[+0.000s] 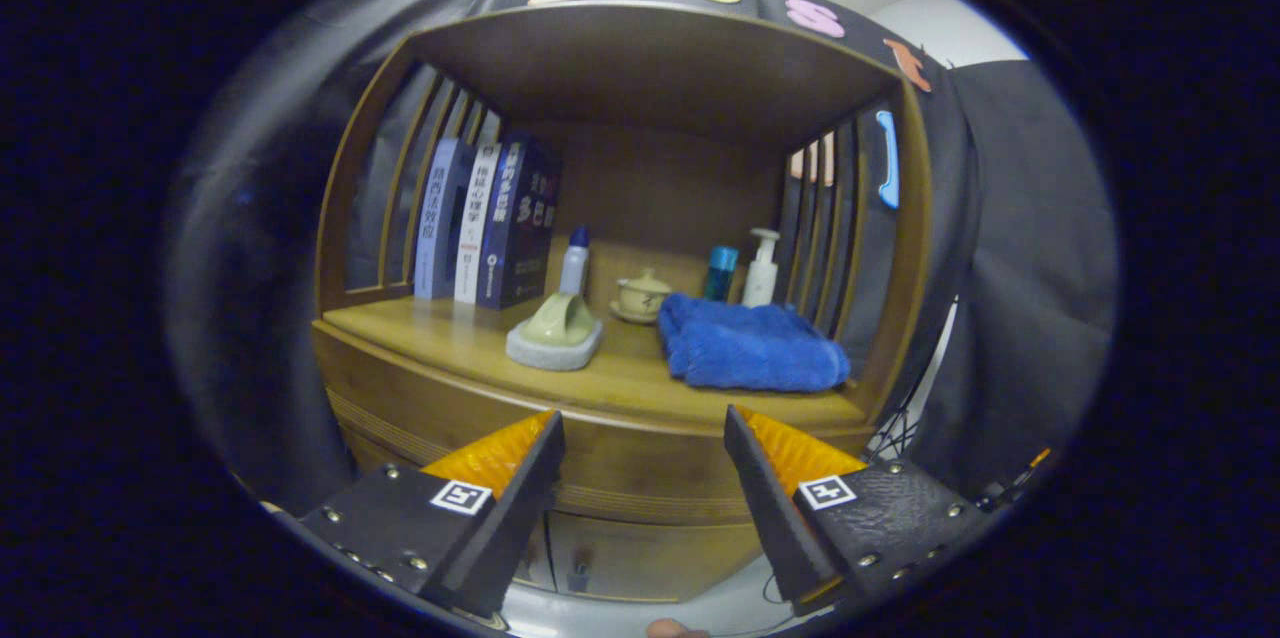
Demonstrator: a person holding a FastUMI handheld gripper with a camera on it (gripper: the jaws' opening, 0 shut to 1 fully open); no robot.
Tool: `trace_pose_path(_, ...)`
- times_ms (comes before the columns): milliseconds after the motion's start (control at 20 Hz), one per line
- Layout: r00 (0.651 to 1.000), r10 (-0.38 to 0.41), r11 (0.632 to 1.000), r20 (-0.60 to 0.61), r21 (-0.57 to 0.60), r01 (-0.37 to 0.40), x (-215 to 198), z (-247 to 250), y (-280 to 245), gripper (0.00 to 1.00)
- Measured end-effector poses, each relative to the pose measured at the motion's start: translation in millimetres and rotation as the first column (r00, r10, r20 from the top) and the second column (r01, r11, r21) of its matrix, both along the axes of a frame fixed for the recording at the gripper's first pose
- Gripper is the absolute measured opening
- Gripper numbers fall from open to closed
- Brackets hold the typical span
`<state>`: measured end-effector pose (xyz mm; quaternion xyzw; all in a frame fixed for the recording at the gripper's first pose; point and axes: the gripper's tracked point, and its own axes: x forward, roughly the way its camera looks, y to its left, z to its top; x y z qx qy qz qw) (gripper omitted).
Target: Pull open the drawer, take out the items inside it, and place them on the countertop above the cabinet.
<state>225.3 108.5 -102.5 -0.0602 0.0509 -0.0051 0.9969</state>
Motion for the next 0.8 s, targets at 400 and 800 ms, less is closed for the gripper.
trace_pose_path(400,0.981,0.031,0.998,0.192,0.049,-0.041,-39.0,89.9,-95.7,0.96)
trace_pose_path(800,0.951,0.086,0.992,0.298,0.067,-0.111,-85.6,83.4,-202.3,0.96)
